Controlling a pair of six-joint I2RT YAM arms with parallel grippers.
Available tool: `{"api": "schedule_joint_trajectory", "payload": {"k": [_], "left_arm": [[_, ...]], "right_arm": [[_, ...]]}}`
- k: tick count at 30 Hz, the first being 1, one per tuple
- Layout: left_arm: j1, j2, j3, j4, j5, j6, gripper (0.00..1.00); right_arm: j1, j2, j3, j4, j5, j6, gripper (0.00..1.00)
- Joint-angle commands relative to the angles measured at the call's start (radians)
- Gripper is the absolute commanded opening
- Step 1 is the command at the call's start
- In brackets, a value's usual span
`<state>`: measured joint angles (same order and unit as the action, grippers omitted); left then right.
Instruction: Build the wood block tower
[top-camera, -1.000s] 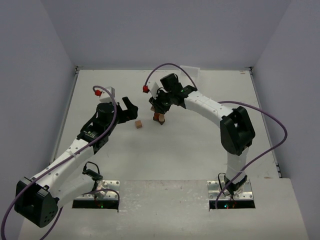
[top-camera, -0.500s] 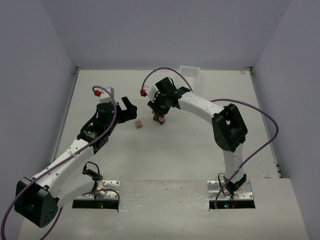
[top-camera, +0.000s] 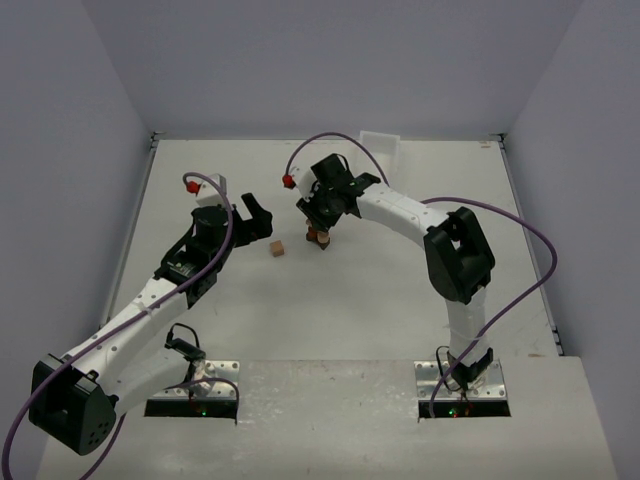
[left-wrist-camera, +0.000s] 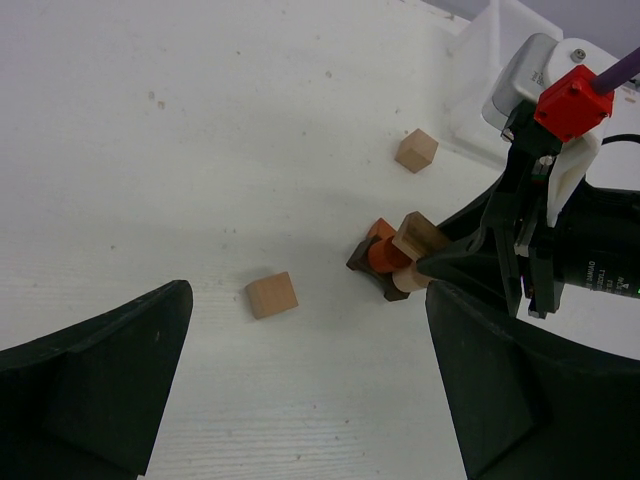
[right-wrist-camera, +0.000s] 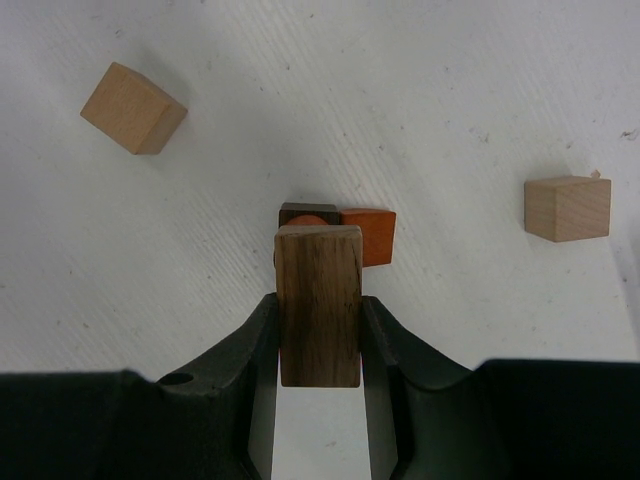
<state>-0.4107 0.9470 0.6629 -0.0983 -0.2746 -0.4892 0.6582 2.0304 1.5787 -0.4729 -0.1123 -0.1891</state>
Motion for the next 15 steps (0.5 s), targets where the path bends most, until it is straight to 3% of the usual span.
{"api": "schedule_joint_trajectory", "payload": {"k": [1,15], "left_arm": [[0.01,-0.024,-0.006,0.028,-0.016,-0.013,1.0],[0.01,-0.02,-0.008,0.031,-0.014,-0.014,1.0]], "right_arm": [[0.004,0.02,0.028,0.036,-0.007,0.027,0.21],[0.006,0.027,0.02,0.048,-0.006,0.037,0.27]]}}
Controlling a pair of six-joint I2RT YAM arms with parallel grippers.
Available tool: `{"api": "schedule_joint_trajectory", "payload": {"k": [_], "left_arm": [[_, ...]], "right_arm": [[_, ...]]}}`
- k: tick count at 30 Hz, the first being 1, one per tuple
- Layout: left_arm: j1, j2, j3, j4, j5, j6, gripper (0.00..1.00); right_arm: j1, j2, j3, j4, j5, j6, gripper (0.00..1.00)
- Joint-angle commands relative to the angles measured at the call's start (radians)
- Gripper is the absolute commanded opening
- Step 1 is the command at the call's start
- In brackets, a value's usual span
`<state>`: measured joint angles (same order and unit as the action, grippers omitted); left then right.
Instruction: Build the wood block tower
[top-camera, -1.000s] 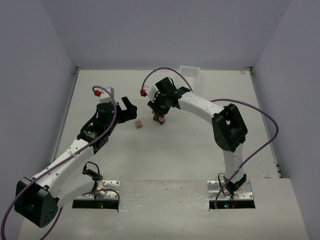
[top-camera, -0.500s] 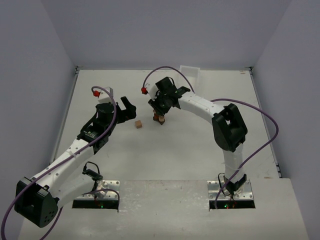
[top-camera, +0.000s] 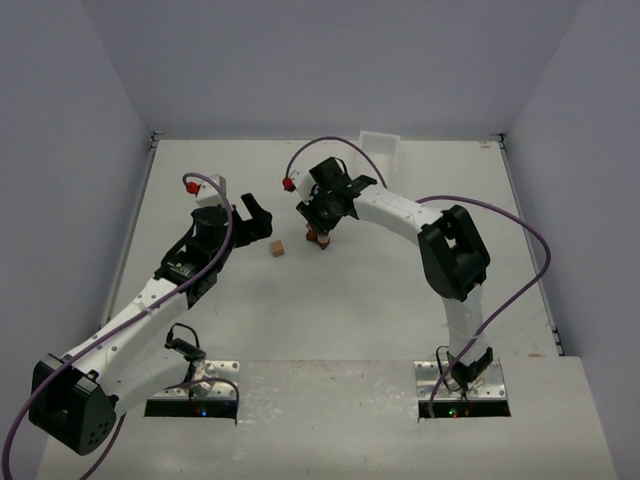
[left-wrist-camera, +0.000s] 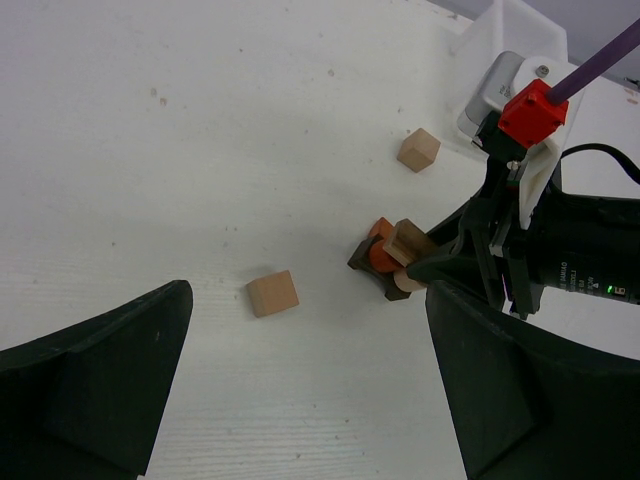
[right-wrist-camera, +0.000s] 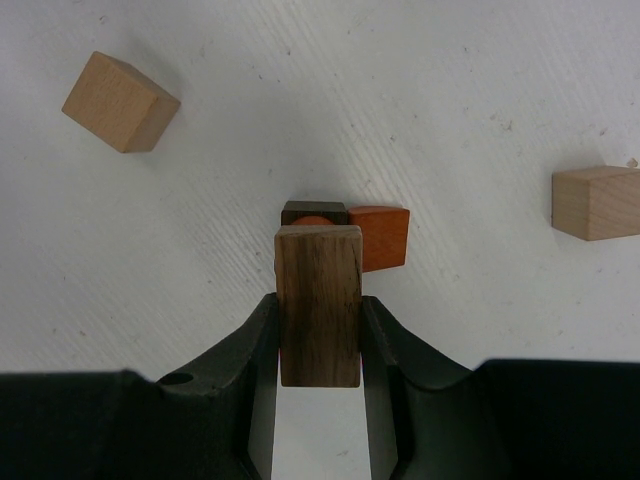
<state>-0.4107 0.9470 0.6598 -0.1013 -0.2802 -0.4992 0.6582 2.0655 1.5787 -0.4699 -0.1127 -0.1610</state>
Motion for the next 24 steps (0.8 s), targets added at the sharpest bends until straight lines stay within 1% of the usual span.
{"api": "schedule_joint_trajectory", "payload": {"k": [1,18,20,24], "left_arm": [[0.01,-0.021,-0.005,0.034,-0.008,-0.004,1.0],[0.01,-0.016,-0.006,0.038,0.001,-0.007,1.0],[0.01,-0.017,-0.005,0.038,0.001,-0.007,1.0],[0.01,-0.016,-0.006,0.04,0.004,-0.008,1.0]], "right_arm": [[0.006,-0.008,0.019,0.045,-0.005,0.009,0.27],[0.006,-0.015,-0.008,0.047,0.0,0.02,0.35],[0.007,-0.014,-0.006,0.045,0.001,0.021,0.39],[0.008,-0.011,0.003,0.042,0.001,0.036,0.41]]}}
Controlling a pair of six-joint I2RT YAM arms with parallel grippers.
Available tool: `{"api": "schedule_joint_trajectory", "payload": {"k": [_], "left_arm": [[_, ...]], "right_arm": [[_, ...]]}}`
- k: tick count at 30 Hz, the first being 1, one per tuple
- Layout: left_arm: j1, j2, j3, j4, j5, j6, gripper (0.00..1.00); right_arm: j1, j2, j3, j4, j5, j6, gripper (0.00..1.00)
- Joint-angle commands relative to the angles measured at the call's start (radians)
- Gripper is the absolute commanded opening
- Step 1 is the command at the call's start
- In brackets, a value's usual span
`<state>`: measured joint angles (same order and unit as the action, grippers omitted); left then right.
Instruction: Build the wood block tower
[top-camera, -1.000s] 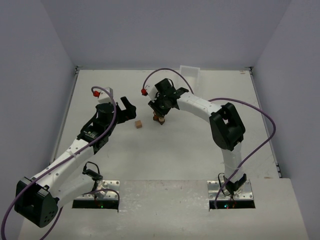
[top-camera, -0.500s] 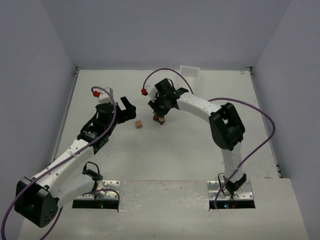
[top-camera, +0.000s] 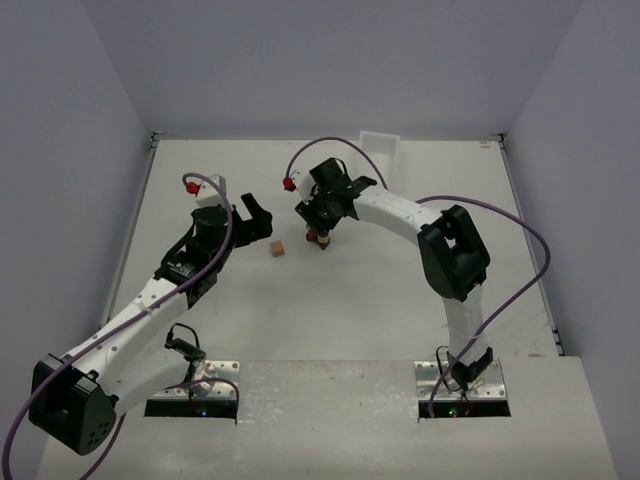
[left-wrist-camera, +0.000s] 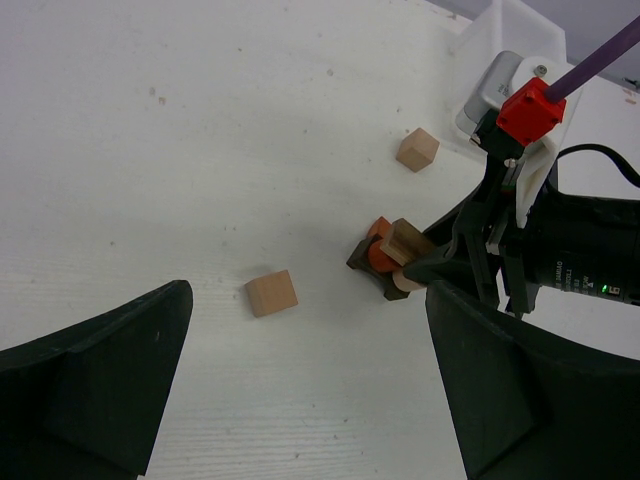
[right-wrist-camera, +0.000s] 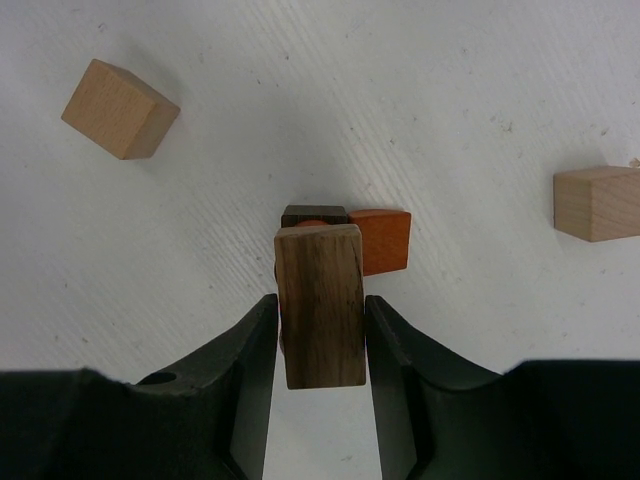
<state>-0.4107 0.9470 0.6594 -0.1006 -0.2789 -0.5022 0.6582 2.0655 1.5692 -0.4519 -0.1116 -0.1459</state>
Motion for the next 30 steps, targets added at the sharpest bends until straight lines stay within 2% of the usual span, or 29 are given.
{"api": "schedule_joint_trajectory", "payload": {"k": [1,9,30], "left_arm": [[0.009,-0.016,-0.005,0.039,0.003,-0.005,1.0],[0.01,-0.017,-0.006,0.038,0.004,-0.004,1.0],[0.01,-0.042,-0.012,0.039,0.017,-0.002,1.0]], "right_arm": [[0.007,-0.011,0.014,0.023,-0.001,0.023,0.42],[0.008,-0.032,-0.003,0.025,0.013,0.046,0.56],[0.021,-0.077,-0.013,-0.004,0.046,0.104,0.61]]}}
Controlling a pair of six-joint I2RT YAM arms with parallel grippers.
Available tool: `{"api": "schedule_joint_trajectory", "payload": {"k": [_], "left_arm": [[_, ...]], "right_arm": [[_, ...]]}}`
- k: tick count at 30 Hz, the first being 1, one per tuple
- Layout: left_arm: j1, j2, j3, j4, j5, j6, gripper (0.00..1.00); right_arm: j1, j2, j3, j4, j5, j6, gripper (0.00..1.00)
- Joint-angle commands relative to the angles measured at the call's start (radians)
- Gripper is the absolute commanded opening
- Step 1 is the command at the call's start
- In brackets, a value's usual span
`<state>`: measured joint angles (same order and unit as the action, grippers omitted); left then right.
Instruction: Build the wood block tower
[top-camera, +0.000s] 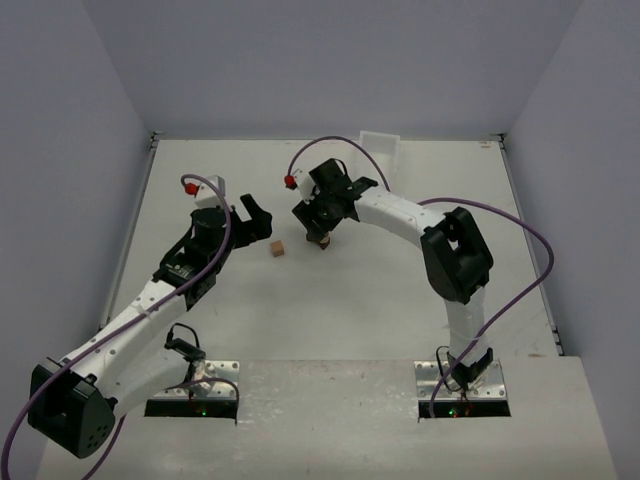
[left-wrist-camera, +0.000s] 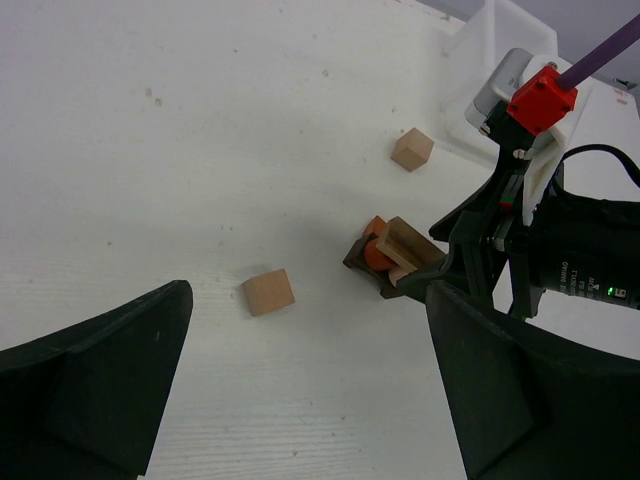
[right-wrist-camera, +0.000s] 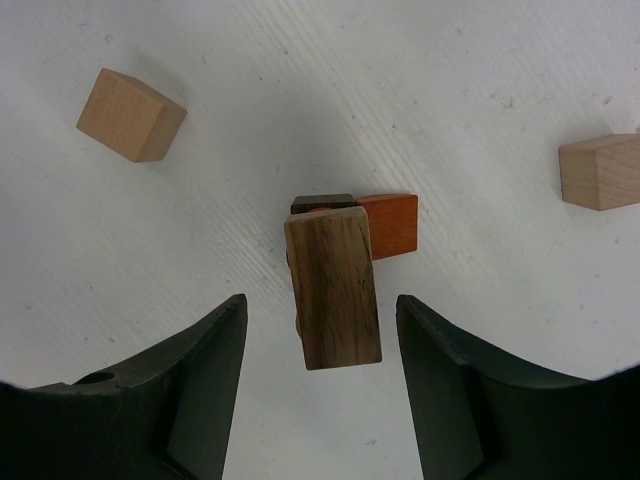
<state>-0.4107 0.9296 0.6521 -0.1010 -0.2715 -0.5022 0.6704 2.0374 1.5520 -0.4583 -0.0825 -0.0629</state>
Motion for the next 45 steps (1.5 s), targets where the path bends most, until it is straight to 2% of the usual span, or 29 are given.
{"api": "schedule_joint_trajectory", "payload": {"k": [1,21,32,38,42,45], "left_arm": [[0.01,-0.027,-0.006,0.04,0.009,-0.002,1.0],[0.01,-0.032,-0.005,0.034,0.017,-0.009,1.0],[0.01,0.006,0.017,-0.012,-0.014,-0.041,1.0],[0.01,0.119,0.077,-0.082,0.027,-0.094,1.0],[0.01,0.236,0.101,-0.101,0.066,-0.132,1.0],[0.003,0.328,0.135,-0.111,0.093,-0.15,1.0]], "right_arm": [[0.009,-0.049,0.005,-0.001,0.02,0.023,0.61],[0.021,-0.077,-0.025,-0.006,0.029,0.041,0.62],[0.021,-0.094,-0.013,0.02,0.137,0.042,0.64],[0.02,-0.262,-0.092,0.093,0.185,0.058,0.78],[0.01,-0.422,-0.242,0.145,0.252,0.169,0.98],[-0.001,-0.603,-0.422,0.204,0.304,0.287,0.99]]}}
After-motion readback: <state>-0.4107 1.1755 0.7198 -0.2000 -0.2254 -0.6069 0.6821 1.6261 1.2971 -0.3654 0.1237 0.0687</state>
